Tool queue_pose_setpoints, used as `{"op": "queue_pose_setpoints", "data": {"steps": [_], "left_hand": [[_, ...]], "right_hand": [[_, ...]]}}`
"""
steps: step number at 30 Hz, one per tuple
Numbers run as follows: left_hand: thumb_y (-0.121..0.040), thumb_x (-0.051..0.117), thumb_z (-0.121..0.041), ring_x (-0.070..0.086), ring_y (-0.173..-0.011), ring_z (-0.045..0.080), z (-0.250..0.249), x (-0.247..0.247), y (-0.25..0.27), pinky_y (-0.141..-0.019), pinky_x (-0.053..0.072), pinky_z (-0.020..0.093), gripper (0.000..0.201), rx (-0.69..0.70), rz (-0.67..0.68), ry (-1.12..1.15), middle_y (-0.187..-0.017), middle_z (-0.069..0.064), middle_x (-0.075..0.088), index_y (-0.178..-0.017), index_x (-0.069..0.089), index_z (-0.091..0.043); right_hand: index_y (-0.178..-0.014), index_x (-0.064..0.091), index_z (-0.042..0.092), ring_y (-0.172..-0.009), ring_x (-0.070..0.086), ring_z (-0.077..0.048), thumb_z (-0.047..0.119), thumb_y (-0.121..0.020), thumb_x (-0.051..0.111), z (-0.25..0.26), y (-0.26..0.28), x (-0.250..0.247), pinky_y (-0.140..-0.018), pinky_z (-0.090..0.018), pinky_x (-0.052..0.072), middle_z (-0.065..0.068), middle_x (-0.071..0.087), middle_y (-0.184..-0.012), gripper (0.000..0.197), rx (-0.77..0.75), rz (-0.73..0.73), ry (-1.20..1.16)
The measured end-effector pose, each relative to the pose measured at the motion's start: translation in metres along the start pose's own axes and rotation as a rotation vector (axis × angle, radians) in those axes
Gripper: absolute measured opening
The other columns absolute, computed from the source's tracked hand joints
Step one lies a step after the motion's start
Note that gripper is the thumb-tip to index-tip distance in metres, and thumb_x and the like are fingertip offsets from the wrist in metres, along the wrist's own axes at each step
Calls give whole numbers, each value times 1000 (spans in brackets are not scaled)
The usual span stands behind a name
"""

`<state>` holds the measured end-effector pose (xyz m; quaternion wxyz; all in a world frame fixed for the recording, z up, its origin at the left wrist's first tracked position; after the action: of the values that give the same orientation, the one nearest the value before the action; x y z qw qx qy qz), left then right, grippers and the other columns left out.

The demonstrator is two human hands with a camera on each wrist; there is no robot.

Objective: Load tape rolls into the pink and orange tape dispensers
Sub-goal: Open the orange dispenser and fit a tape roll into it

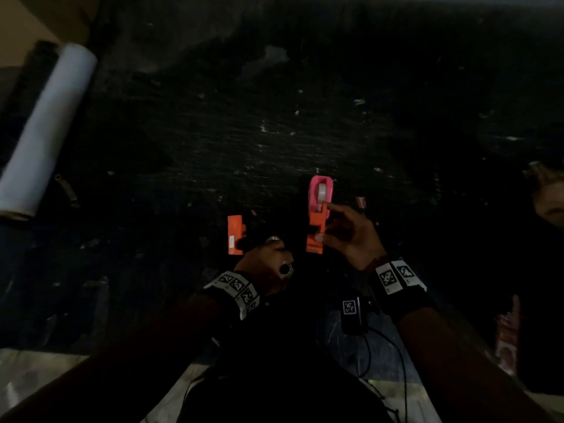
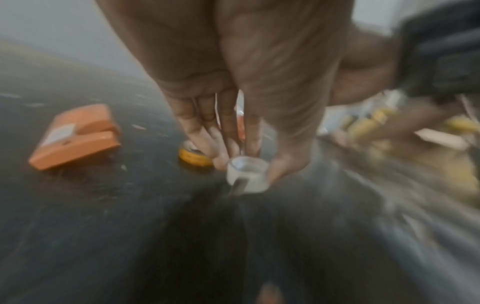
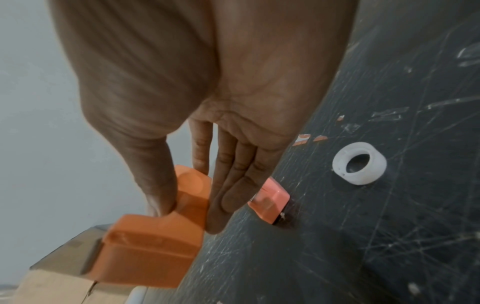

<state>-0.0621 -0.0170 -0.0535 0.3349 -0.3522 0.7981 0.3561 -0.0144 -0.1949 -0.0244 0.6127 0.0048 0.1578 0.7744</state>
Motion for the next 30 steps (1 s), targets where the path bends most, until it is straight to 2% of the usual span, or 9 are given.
{"op": "queue_pose_setpoints", "data": {"steps": [3,5,8,10,15,19,22,26,30], "left_hand": [[-75,72,-39,68,-85,12,16,-24,2,-78,55,34,21,-166,-194,328,-92,-2,72,-86,73,-22],[-83,77,-27,69,-84,-5,27,-38,5,-81,56,20,17,-257,-336,629,-98,-4,75,-98,75,-22],[-90,68,-6,70,-89,2,24,-41,4,-91,56,24,23,-387,-282,1171,-100,-1,76,-110,72,-17],[-92,63,-1,71,-84,9,19,-42,4,-89,56,28,26,-425,-276,1313,-94,0,76,-116,69,-9],[-95,59,-1,68,-94,23,18,-42,7,-93,55,33,33,-448,-270,1381,-108,16,71,-128,62,-2],[-95,58,-1,69,-96,23,22,-40,7,-85,60,26,36,-471,-295,1498,-118,21,67,-130,59,5],[-95,58,0,68,-99,25,24,-43,8,-78,61,24,30,-469,-308,1499,-113,17,70,-125,62,3],[-95,60,-2,70,-93,19,26,-46,9,-77,61,24,16,-486,-303,1506,-103,9,73,-106,70,-8],[-96,60,-7,75,-81,15,25,-51,9,-76,61,24,14,-472,-294,1463,-98,9,75,-106,70,-6]], "right_hand": [[-134,57,14,-92,71,-13,3,-72,85,2,2,1,-87,-27,56,-6,74,-105,69,-13,0,-14],[-132,57,12,-85,70,-14,2,-71,86,3,4,3,-85,-27,56,-11,74,-97,69,-30,-7,-23],[-128,59,25,-84,70,-15,3,-70,86,7,6,12,-86,-31,57,-12,75,-92,67,-53,29,-22],[-126,59,31,-85,72,-12,7,-70,87,9,6,18,-87,-32,57,-5,77,-89,67,-60,68,-12],[-125,59,36,-91,74,-14,9,-70,87,10,3,24,-94,-44,56,-4,78,-92,68,-34,84,-37],[-130,59,30,-101,72,-18,18,-68,89,11,2,28,-98,-50,53,-6,77,-104,70,-18,98,-43],[-132,58,31,-102,72,-19,25,-68,89,11,1,29,-98,-51,53,-5,77,-103,71,-22,100,-3],[-133,58,28,-98,72,-16,17,-71,88,16,2,31,-96,-47,55,-4,77,-102,70,-34,95,17],[-134,56,31,-95,73,-16,17,-72,88,18,-1,32,-93,-46,57,-4,77,-98,71,-35,118,34]]}}
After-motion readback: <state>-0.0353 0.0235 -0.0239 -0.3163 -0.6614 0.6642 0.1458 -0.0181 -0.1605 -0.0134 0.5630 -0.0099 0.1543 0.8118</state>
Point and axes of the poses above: each hand's wrist, its own y-axis away from the middle knuckle, its own x-axis out of the palm, z = x × y, the point moved 7 cm from there along -y, towards the middle knuckle
